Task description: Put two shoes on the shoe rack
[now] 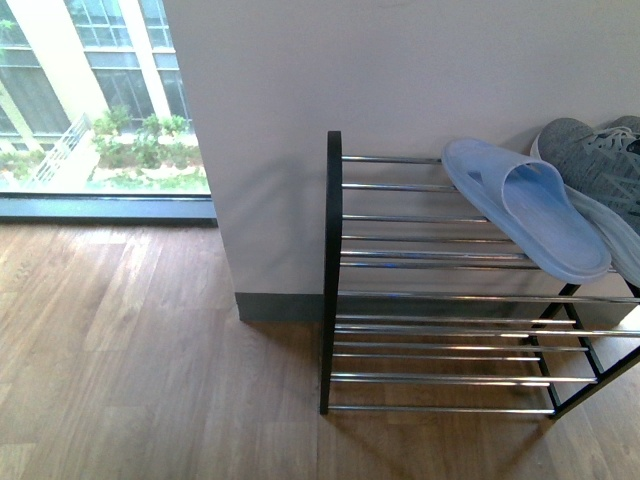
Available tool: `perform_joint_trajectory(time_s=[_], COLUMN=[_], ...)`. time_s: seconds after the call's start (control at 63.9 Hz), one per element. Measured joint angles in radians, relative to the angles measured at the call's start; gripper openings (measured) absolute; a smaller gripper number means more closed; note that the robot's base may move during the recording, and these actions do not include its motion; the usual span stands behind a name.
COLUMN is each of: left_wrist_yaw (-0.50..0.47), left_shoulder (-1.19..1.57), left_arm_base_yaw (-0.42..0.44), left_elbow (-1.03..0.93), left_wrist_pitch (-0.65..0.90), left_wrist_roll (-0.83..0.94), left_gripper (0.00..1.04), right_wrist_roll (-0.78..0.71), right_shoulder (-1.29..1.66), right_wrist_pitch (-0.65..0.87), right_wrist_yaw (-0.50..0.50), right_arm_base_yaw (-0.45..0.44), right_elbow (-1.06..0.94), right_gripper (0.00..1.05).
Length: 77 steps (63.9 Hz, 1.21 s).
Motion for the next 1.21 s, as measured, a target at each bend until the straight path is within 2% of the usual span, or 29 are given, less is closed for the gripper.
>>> perform_joint_trajectory(time_s=[0.297,0.423,0.752,1.206], left_wrist_yaw=[0.000,0.000,0.000,-0.004], left_shoulder=[0.000,0.000,0.000,0.000], left_arm_base_yaw=[0.000,0.000,0.000,0.001], left_elbow=[0.000,0.000,0.000,0.000], left_wrist_pitch=[0.000,0.000,0.000,0.000], left_wrist_roll=[0.000,0.000,0.000,0.000], left_gripper=[0.02,0.02,0.02,0.02], right_wrist_roll=[0.000,0.000,0.000,0.000], right_shoulder=[-0.074,-0.216,-0.246,-0.246], right_wrist_pitch=[-0.075,-0.241,-0.250,-0.251], right_wrist_yaw=[0.000,0.001,0.001,-0.003], right_arm_base_yaw=[0.000,0.000,0.001,0.001], right_elbow=[0.000,0.000,0.000,0.000], right_gripper=[0.01,0.01,0.01,0.74])
